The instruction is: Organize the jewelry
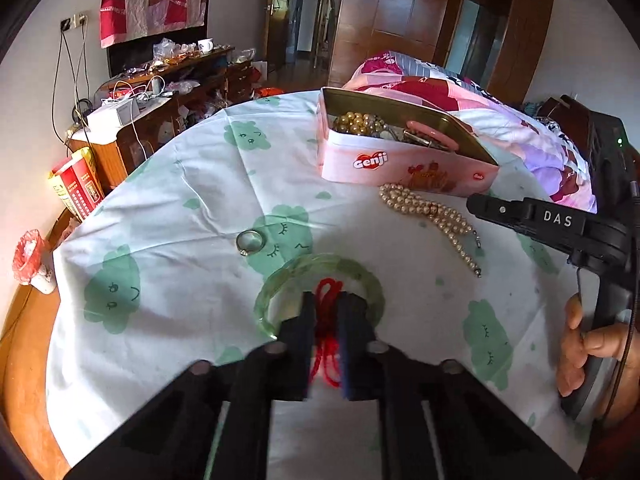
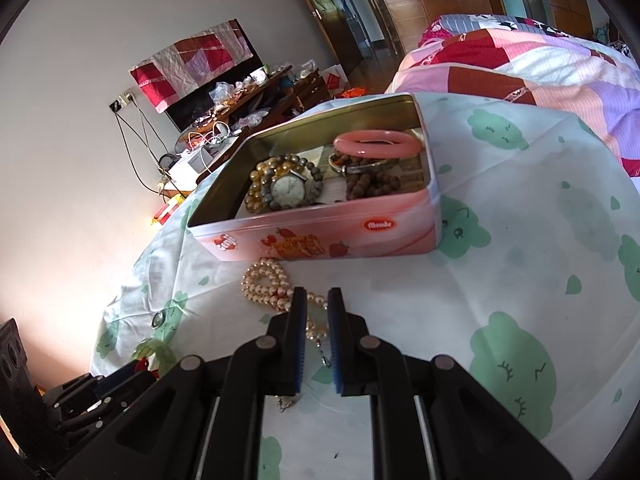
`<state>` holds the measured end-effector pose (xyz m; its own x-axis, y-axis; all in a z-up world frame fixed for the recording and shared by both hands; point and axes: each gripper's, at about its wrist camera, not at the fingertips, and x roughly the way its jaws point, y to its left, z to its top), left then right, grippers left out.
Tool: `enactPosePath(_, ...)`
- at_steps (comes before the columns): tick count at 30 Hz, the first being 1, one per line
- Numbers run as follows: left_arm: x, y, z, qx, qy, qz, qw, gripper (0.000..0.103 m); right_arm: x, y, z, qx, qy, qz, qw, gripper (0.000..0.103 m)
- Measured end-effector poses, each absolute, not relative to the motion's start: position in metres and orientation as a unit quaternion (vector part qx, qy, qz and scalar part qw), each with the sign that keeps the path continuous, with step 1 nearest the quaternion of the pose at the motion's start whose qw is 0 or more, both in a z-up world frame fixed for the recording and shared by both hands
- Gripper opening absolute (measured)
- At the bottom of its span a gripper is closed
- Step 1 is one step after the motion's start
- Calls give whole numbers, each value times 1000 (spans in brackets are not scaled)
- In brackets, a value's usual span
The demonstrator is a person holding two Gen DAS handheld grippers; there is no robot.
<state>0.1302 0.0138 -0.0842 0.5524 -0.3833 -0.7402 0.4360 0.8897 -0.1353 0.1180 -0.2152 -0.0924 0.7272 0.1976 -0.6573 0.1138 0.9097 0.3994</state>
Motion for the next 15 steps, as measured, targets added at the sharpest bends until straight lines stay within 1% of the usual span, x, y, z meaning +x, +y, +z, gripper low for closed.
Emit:
enactPosePath(3,126,12,-75,32,391,-237,889,4,118,-215,-92,211,368,23,905,14)
enactPosePath(12,122,48,-23,-81,297,-248,919,4,114,-217,-91,216,358,20,908,14)
enactPosePath(15,122,45,-13,-72,284,-247,924,4,114,-216,-91,215,358,25,908,14)
